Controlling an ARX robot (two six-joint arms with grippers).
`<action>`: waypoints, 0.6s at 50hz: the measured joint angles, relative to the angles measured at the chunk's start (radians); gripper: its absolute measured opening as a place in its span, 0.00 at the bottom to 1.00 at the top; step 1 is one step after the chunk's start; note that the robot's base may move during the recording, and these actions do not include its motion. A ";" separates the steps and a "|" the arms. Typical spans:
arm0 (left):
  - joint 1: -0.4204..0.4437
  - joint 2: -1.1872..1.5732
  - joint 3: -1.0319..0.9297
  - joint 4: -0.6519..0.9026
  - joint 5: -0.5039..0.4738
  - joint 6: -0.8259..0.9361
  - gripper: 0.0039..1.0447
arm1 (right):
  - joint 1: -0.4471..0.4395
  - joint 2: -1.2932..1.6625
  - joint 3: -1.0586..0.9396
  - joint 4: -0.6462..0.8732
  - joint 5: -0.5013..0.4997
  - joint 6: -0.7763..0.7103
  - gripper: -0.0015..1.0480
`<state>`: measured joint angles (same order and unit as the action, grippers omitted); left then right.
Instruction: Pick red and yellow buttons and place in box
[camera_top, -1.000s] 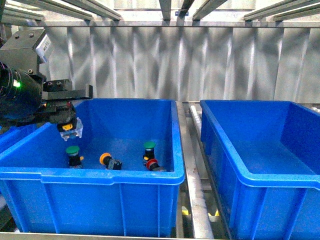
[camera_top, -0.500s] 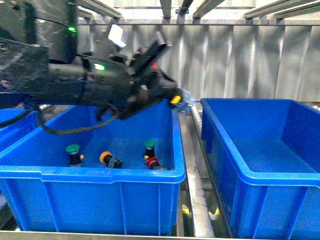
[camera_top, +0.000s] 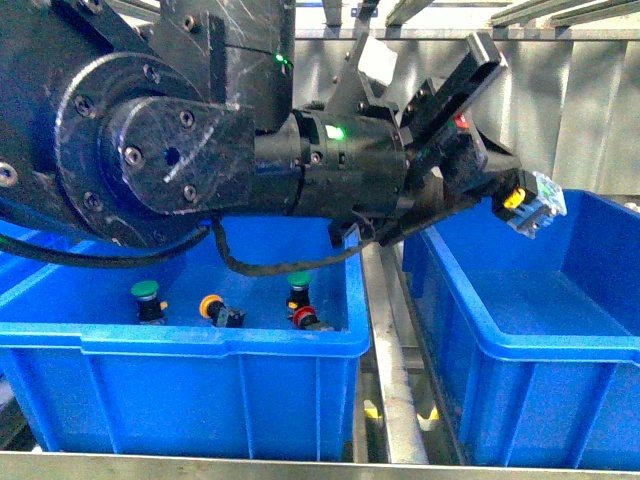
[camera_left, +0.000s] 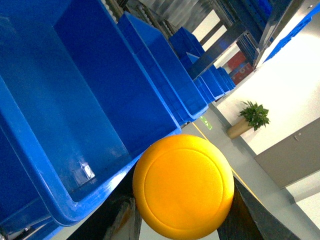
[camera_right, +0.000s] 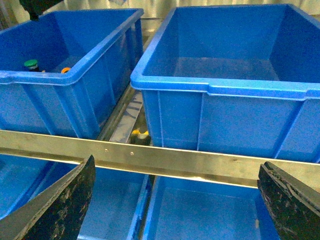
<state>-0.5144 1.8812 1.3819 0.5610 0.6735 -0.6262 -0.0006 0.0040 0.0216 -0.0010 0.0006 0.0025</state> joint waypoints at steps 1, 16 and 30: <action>0.000 0.003 0.000 0.001 0.002 0.000 0.30 | 0.000 0.000 0.000 0.000 0.000 0.000 0.94; -0.014 0.068 0.070 -0.014 0.038 -0.001 0.30 | -0.179 0.769 0.380 0.499 -0.122 0.607 0.94; -0.028 0.120 0.216 -0.104 0.063 0.054 0.30 | -0.135 1.151 0.774 0.374 -0.033 1.130 0.94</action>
<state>-0.5426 2.0014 1.5974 0.4568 0.7368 -0.5720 -0.1360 1.1549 0.7956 0.3733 -0.0326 1.1324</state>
